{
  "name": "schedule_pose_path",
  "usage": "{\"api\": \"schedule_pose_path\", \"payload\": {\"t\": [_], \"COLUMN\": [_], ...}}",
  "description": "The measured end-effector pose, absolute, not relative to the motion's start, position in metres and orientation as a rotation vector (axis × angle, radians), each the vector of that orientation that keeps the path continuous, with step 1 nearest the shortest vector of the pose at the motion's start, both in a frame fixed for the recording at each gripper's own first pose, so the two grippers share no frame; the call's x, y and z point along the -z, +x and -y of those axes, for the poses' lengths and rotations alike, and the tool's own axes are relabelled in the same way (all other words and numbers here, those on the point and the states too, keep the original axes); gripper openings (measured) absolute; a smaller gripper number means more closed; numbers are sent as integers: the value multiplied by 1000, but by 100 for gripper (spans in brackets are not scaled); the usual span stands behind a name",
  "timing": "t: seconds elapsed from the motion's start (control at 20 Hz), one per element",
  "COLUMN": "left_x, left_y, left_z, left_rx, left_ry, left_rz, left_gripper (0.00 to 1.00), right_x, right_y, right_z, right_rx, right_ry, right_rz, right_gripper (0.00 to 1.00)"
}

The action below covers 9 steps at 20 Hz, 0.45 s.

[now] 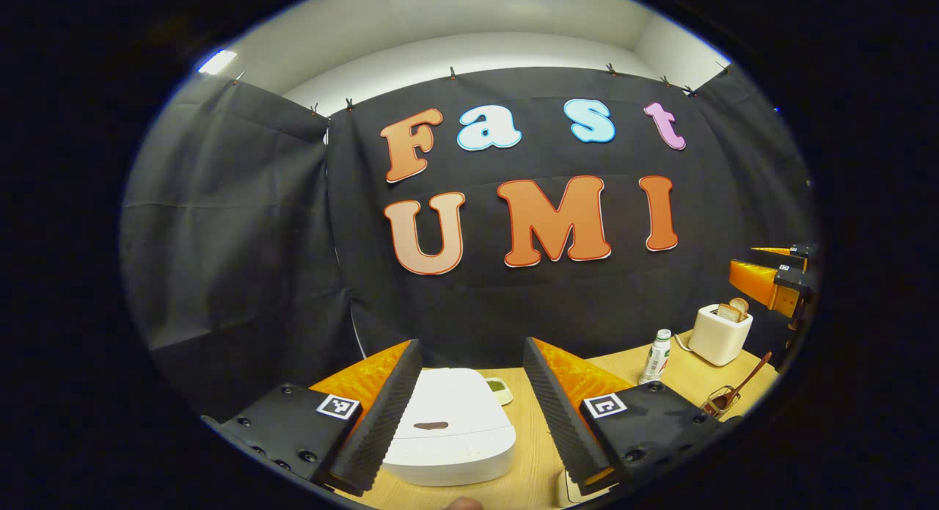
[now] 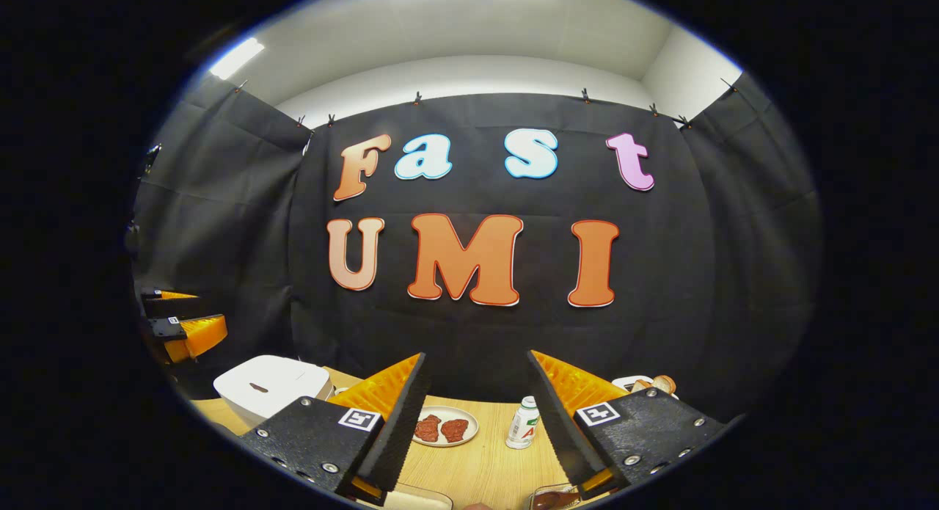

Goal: Close the left gripper, press the button to open the rice cooker; take a wooden spoon from the chopstick holder with the right hand, scoop a spoonful of rice and pour it into the rice cooker, then put the wooden spoon back into the chopstick holder.

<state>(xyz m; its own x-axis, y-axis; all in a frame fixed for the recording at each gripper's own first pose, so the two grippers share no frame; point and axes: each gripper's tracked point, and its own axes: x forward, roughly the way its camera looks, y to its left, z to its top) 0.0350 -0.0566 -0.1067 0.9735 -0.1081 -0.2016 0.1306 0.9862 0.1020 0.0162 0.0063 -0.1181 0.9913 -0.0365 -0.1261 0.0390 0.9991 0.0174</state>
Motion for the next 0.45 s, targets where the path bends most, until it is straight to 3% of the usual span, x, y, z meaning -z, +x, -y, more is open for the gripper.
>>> {"api": "schedule_pose_path", "payload": {"t": [0.45], "left_x": [87], "left_y": [31], "left_z": [75], "left_rx": [147], "left_ry": [140], "left_rz": [-126], "left_gripper": [100], "right_x": [115], "right_y": [26], "right_z": [-20], "right_rx": [17], "right_ry": [49], "right_rz": [-129], "right_gripper": [82]}}
